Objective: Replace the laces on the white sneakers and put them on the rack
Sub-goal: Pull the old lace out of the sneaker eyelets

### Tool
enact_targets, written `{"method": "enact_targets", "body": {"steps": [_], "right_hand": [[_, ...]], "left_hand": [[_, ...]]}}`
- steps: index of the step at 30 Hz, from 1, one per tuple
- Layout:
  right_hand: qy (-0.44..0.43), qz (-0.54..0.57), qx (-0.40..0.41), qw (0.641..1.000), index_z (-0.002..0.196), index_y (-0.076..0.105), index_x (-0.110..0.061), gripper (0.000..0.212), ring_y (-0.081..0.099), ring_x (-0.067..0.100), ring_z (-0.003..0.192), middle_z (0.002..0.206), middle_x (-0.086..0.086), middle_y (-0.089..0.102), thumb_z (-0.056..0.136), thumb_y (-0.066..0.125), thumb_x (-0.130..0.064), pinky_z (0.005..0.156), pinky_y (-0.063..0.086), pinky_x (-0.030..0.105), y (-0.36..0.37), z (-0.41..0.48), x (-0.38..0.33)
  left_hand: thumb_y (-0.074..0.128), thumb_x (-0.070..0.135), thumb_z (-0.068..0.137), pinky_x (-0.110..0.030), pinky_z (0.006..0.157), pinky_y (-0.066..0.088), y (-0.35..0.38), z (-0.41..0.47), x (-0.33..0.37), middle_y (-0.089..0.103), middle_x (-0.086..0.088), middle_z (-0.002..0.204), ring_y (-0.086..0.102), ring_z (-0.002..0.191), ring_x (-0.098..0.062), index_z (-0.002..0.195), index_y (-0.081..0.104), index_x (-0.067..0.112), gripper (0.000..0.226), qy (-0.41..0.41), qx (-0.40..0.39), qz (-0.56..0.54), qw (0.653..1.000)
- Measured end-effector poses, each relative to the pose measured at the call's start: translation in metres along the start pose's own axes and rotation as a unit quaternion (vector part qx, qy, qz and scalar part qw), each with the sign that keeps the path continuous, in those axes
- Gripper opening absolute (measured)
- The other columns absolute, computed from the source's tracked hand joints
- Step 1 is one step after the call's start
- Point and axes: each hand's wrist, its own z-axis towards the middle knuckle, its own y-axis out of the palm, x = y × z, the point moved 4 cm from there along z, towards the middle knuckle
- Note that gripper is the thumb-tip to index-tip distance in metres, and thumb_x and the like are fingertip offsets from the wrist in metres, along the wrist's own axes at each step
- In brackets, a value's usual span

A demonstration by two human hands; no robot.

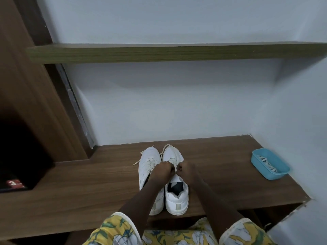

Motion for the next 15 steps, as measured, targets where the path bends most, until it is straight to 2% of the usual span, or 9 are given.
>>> {"method": "enact_targets", "body": {"steps": [3, 5, 7, 11, 14, 15], "right_hand": [[0.011, 0.023, 0.013, 1.0, 0.084, 0.063, 0.0, 0.014, 0.053, 0.023, 0.077, 0.091, 0.016, 0.065, 0.085, 0.057, -0.012, 0.064, 0.028, 0.025, 0.0, -0.001, -0.001], [0.032, 0.052, 0.03, 0.998, 0.079, 0.06, -0.006, 0.009, 0.049, 0.018, 0.075, 0.087, 0.014, 0.064, 0.085, 0.057, -0.011, 0.061, 0.03, 0.025, 0.001, -0.003, 0.002], [0.052, 0.087, 0.044, 0.994, 0.085, 0.064, -0.004, 0.01, 0.049, 0.014, 0.075, 0.088, 0.013, 0.066, 0.087, 0.056, -0.01, 0.053, 0.031, 0.015, 0.001, -0.006, 0.005], [0.072, 0.136, 0.057, 0.986, 0.094, 0.067, 0.003, 0.016, 0.051, 0.012, 0.078, 0.094, 0.013, 0.068, 0.088, 0.056, -0.008, 0.057, 0.036, 0.003, 0.001, -0.007, 0.009], [0.071, 0.158, 0.044, 0.984, 0.096, 0.069, 0.0, 0.017, 0.054, 0.012, 0.081, 0.091, 0.008, 0.067, 0.086, 0.058, -0.008, 0.057, 0.036, 0.009, -0.001, -0.005, 0.009], [0.065, 0.161, 0.037, 0.984, 0.098, 0.07, -0.001, 0.018, 0.055, 0.012, 0.083, 0.091, 0.007, 0.067, 0.086, 0.059, -0.009, 0.057, 0.034, 0.011, -0.002, -0.005, 0.008]], "left_hand": [[0.047, 0.016, 0.093, -0.037, 0.075, 0.042, 0.0, -0.001, 0.001, 0.063, -0.018, 0.096, 0.058, 0.089, -0.031, 0.09, 0.064, -0.002, 0.025, 0.001, 0.007, 0.003, 1.0], [0.047, 0.015, 0.093, -0.035, 0.075, 0.041, 0.0, -0.001, 0.001, 0.062, -0.018, 0.097, 0.058, 0.09, -0.03, 0.091, 0.063, -0.003, 0.024, 0.001, 0.013, -0.009, 1.0], [0.05, 0.015, 0.092, -0.032, 0.077, 0.041, 0.001, -0.003, -0.002, 0.061, -0.017, 0.097, 0.057, 0.092, -0.028, 0.093, 0.062, -0.003, 0.022, 0.003, 0.019, -0.041, 0.999], [0.058, 0.008, 0.086, -0.028, 0.071, 0.039, 0.005, -0.004, -0.01, 0.057, -0.007, 0.081, 0.054, 0.077, -0.018, 0.081, 0.058, 0.006, 0.005, -0.021, 0.028, -0.17, 0.985], [0.059, 0.01, 0.087, -0.02, 0.071, 0.038, 0.004, -0.006, -0.008, 0.055, -0.001, 0.086, 0.052, 0.077, -0.012, 0.089, 0.058, 0.009, 0.003, -0.027, 0.027, -0.2, 0.979], [0.059, 0.013, 0.088, -0.02, 0.073, 0.041, 0.003, -0.006, -0.006, 0.058, -0.003, 0.092, 0.055, 0.081, -0.013, 0.097, 0.061, 0.008, 0.01, -0.027, 0.025, -0.193, 0.98]]}}
